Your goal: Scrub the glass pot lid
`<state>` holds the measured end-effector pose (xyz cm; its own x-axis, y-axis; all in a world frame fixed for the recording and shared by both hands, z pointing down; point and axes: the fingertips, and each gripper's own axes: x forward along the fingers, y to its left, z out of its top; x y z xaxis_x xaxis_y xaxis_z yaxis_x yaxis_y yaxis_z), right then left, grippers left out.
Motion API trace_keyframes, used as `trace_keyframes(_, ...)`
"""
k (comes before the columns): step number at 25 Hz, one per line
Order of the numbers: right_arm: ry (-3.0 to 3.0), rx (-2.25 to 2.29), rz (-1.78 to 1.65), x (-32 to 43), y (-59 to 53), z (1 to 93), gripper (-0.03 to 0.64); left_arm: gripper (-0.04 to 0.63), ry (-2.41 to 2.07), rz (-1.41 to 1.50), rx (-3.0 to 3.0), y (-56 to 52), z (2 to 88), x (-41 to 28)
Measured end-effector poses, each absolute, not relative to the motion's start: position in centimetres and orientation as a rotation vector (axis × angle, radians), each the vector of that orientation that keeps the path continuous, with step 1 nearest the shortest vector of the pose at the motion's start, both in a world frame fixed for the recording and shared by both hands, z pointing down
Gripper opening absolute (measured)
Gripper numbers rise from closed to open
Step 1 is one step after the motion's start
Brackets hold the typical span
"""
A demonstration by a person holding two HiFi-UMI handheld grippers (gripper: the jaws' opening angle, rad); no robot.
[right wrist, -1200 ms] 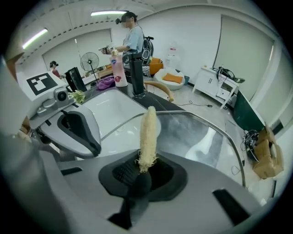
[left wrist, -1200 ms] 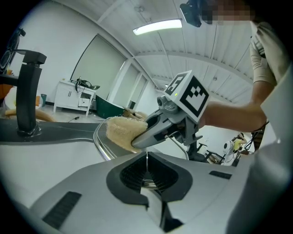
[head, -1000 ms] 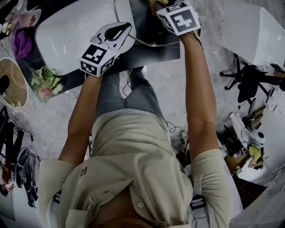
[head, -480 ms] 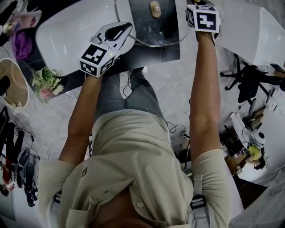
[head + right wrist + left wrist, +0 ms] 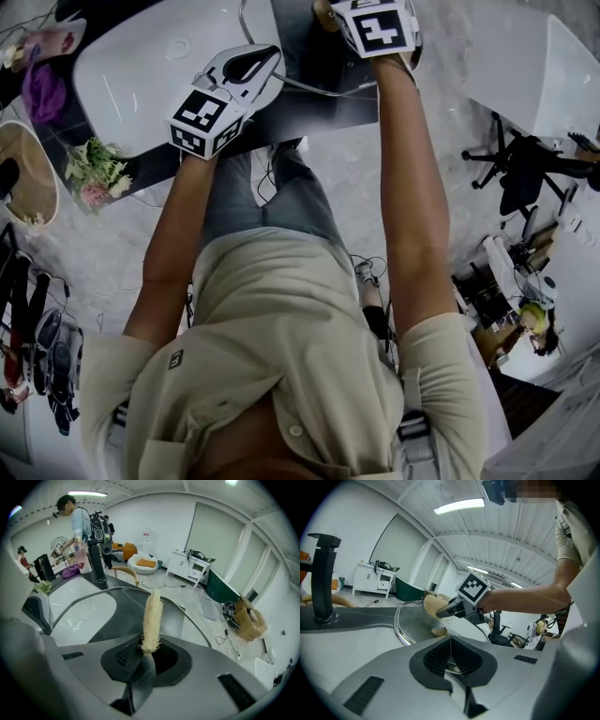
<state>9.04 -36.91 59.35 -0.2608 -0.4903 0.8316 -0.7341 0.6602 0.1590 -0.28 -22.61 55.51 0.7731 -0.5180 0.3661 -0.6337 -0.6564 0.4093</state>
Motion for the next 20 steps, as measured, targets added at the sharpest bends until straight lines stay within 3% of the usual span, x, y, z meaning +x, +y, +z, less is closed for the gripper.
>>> trace_keyframes(8,-1.986,0.738,0.285,2.1,-32.7,58.7,0.050,0.017,-0.842,0.331,2.429,-21.9,55.6,0.2)
trace_keyframes(20,-1.945,0.754,0.447,3.9,-29.0,58.7,0.049,0.017,-0.845,0.473,2.450,-20.8,53.9,-3.2)
